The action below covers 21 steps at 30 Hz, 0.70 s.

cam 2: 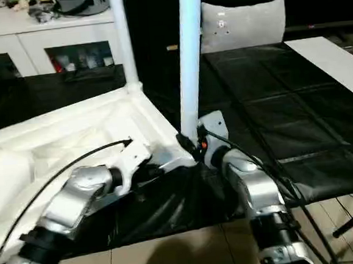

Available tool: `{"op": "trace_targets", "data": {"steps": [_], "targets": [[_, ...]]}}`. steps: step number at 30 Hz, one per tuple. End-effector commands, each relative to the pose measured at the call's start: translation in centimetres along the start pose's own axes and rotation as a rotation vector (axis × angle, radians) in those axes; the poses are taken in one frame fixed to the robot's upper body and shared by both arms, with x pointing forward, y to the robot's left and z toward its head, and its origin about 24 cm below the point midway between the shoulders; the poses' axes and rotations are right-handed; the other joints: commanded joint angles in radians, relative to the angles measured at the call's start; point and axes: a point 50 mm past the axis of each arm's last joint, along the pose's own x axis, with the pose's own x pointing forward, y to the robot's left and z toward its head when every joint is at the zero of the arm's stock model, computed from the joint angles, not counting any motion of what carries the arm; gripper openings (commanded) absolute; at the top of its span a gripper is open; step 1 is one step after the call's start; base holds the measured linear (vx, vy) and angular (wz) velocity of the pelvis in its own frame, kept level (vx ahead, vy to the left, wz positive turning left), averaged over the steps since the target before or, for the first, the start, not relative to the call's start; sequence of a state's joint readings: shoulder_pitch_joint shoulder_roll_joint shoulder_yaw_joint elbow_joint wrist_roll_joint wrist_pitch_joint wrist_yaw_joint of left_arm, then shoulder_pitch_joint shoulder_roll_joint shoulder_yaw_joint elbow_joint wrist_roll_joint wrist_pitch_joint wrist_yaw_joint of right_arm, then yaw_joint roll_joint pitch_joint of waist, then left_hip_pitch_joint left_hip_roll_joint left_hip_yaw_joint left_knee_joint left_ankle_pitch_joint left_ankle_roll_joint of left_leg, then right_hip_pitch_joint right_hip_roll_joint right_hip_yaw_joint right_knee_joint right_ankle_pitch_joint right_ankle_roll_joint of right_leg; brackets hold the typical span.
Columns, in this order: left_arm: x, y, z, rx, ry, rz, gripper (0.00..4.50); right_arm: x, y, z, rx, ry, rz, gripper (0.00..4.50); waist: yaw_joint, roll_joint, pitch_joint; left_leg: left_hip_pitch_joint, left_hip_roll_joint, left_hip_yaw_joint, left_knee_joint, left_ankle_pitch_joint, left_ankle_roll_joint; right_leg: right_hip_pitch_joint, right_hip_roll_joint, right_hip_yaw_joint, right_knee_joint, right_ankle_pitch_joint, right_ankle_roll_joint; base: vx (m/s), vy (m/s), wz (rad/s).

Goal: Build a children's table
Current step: Rotate leg to tighten

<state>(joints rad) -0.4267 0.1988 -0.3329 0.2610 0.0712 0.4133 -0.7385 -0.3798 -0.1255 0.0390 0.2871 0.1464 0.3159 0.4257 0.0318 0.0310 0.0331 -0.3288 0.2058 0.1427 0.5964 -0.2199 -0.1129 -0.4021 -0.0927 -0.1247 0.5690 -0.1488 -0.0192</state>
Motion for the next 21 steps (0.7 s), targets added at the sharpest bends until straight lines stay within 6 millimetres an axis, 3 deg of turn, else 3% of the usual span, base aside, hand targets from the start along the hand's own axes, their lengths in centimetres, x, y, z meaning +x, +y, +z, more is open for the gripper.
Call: {"op": "trace_targets", "data": {"steps": [1, 2, 5, 7, 9, 14, 18, 21], "targets": [[1.7, -1.8, 3.7, 0.092, -0.116, -0.052, 0.0, 0.9, 1.9, -1.7, 0.054, 0.055, 0.035, 2.67, 0.0, 0.0, -0.047, -0.013, -0.007, 0.007, -0.073, -0.279, 0.047, 0.043, -0.042, 0.021, -0.11, -0.596, -0.003, 0.0, 0.0, 0.0], [1.7, -1.8, 3.7, 0.095, -0.113, -0.05, 0.0, 0.9, 1.9, -1.6, 0.054, 0.053, 0.035, 2.67, 0.001, -0.001, -0.049, -0.021, 0.0, 0.005, -0.079, -0.257, 0.052, 0.048, -0.044, 0.028, -0.101, -0.539, -0.026, 0.0, 0.0, 0.0], [1.1, -0.7, 2.6, 0.114, -0.065, -0.014, 0.0, 0.2, 1.3, -1.5, 0.029, 0.017, 0.052, 2.99, 0.008, 0.002, -0.053, -0.025, 0.007, 0.007, -0.082, -0.204, 0.06, 0.054, -0.043, 0.041, -0.08, -0.396, -0.086, 0.0, 0.0, 0.0], [0.9, -0.5, 2.4, 0.116, -0.059, -0.009, 0.0, 0.0, 1.1, -1.4, 0.018, 0.005, 0.061, 3.17, 0.011, 0.005, -0.055, -0.026, 0.008, 0.008, -0.081, -0.179, 0.067, 0.058, -0.045, 0.046, -0.07, -0.34, -0.117, 0.0, 0.0, 0.0], [-0.2, 0.6, 1.5, 0.133, -0.051, -0.011, 0.0, -1.5, -0.3, -1.0, -0.016, -0.038, 0.122, 3.29, 0.014, 0.005, -0.057, -0.027, 0.007, 0.012, -0.078, -0.16, 0.082, 0.063, -0.045, 0.048, -0.066, -0.301, -0.136, 0.0, 0.0, 0.0], [-1.2, 1.5, 0.7, 0.172, -0.05, -0.055, 0.0, -3.3, -2.0, -0.4, -0.09, -0.044, 0.196, 3.76, 0.026, 0.001, -0.059, -0.034, 0.004, 0.014, -0.071, -0.098, 0.111, 0.068, -0.046, 0.05, -0.058, -0.263, -0.159, 0.0, 0.0, 0.0], [-2.3, 1.5, 0.1, 0.242, -0.057, -0.192, 0.0, -4.9, -3.4, 0.4, -0.181, -0.023, 0.3, 3.98, 0.033, 0.003, -0.054, -0.027, 0.007, 0.016, -0.073, -0.137, 0.108, 0.061, -0.046, 0.051, -0.065, -0.347, -0.14, 0.0, 0.0, 0.0], [-3.0, 1.7, -0.5, 0.295, -0.021, -0.266, 0.0, -5.9, -3.5, 0.9, -0.232, -0.011, 0.435, 3.98, 0.038, 0.003, -0.055, -0.025, 0.009, 0.016, -0.073, -0.147, 0.113, 0.059, -0.045, 0.05, -0.064, -0.345, -0.141, 0.0, 0.0, 0.0]]}}
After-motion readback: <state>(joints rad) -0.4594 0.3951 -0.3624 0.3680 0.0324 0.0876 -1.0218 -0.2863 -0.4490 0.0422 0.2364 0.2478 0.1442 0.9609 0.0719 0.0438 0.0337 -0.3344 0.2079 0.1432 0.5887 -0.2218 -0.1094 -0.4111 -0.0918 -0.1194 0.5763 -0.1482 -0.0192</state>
